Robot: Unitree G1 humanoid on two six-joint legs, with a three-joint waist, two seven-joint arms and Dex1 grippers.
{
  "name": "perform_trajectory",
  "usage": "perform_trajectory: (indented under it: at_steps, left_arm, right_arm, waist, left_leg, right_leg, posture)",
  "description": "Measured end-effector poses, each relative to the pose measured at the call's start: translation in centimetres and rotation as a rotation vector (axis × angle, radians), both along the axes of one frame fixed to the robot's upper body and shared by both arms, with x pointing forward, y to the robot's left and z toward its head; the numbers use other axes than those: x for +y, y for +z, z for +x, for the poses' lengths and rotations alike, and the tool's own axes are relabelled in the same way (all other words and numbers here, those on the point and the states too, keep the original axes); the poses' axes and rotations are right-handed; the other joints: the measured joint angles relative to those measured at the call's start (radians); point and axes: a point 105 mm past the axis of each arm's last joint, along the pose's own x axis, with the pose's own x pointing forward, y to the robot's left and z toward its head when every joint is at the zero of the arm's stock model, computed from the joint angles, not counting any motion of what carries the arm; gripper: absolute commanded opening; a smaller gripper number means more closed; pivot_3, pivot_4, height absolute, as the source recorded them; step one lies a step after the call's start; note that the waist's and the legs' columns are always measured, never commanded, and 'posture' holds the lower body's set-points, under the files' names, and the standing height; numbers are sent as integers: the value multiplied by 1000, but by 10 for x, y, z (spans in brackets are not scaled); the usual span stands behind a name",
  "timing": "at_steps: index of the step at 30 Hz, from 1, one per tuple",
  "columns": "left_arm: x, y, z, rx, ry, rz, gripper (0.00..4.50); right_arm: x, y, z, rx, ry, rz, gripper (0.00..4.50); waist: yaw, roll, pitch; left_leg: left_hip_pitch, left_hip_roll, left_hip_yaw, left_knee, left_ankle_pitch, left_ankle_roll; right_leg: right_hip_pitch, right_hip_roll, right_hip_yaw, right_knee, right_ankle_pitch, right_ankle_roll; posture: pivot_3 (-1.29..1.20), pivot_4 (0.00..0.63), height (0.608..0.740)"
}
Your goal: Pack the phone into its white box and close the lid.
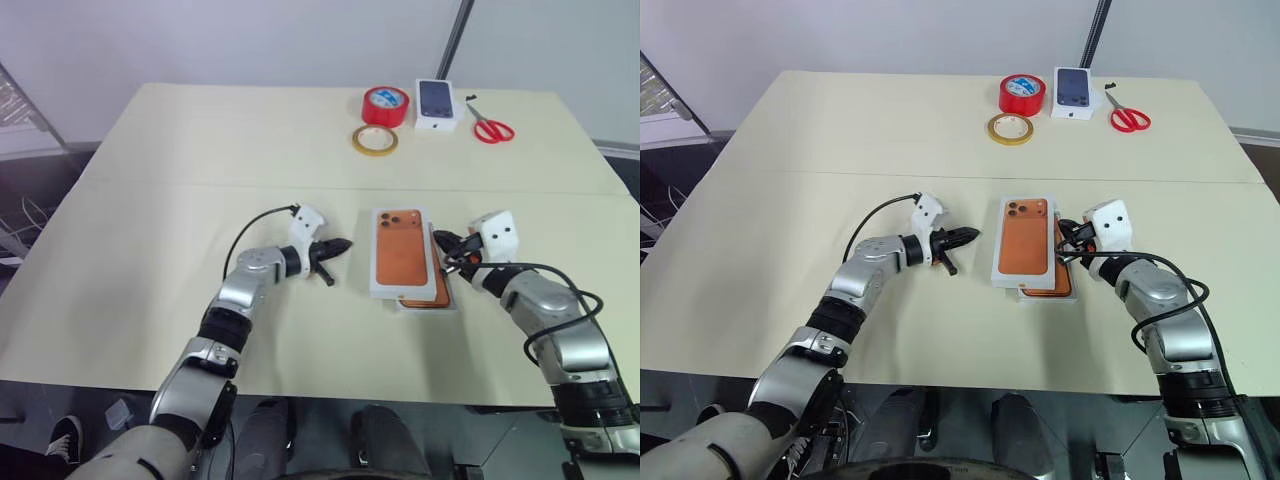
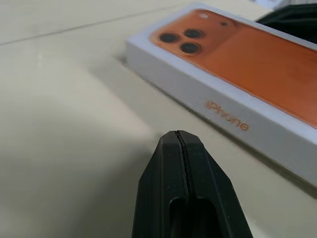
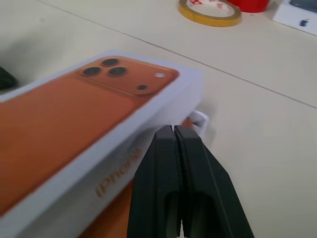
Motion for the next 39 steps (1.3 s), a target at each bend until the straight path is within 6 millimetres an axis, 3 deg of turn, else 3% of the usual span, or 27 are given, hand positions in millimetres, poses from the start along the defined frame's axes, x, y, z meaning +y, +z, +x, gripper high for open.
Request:
perform_trajectory:
  at_steps: [13, 21, 26, 39]
  left_arm:
    - [-33, 2, -13, 23, -106, -12, 0]
    - [-38, 13, -19, 3, -154, -15, 0]
    - [-40, 10, -27, -15, -187, 9, 0]
    - [-37, 8, -25, -13, -165, 15, 0]
  right_arm:
    - [-15, 0, -5, -1, -45, -22, 64]
    - [-21, 2, -18, 3, -47, -42, 64]
    - [-24, -3, -27, 21, -50, -70, 64]
    - [-22, -6, -30, 35, -34, -92, 64]
  waist:
    - [4, 0, 0]
    - [4, 0, 0]
    - [4, 0, 0]
    - [4, 0, 0]
  left_leg:
    - [0, 0, 0, 0, 0, 0]
    - [0, 0, 0, 0, 0, 0]
    - [0, 0, 0, 0, 0, 0]
    - [0, 0, 0, 0, 0, 0]
  right_leg:
    - [0, 0, 0, 0, 0, 0]
    - [0, 0, 0, 0, 0, 0]
    - [0, 0, 0, 0, 0, 0]
    - [0, 0, 0, 0, 0, 0]
  posture:
    - [0, 150, 740]
    - [0, 150, 740]
    - [0, 150, 740]
    - [0, 150, 740]
